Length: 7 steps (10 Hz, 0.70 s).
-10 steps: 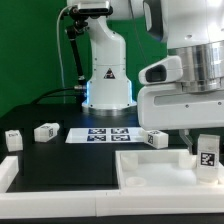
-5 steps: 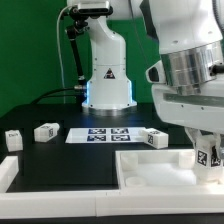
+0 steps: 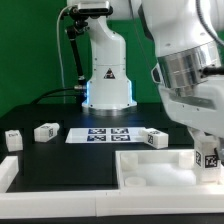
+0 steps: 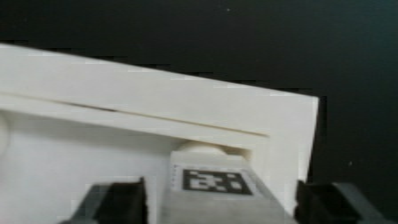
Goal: Assemble square table
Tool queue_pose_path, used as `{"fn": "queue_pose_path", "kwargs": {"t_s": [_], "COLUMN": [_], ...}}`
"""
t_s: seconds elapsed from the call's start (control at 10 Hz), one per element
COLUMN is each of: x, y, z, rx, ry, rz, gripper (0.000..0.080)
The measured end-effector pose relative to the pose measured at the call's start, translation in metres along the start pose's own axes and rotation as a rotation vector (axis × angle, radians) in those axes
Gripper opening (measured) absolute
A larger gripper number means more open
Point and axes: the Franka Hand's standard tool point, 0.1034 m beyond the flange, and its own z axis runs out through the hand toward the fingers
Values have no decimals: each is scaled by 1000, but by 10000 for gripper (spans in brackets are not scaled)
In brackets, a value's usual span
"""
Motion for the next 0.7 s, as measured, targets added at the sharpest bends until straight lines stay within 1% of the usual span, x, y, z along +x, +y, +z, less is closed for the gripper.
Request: {"fn": "queue_pose_path", "kwargs": {"t_s": [0.1, 0.2, 0.3, 0.5, 0.6, 0.7], "x": [-3, -7, -4, -3, -1, 5], "y": [1, -2, -1, 0, 0, 0], "z": [-2, -4, -2, -2, -2, -5], "rx": [-39, -60, -56, -59, -67, -92], "ry": [15, 27, 24, 20, 22, 42], "rz": [-195, -314, -371, -504, -628, -817], "gripper": [494, 615, 642, 647, 647, 649]}}
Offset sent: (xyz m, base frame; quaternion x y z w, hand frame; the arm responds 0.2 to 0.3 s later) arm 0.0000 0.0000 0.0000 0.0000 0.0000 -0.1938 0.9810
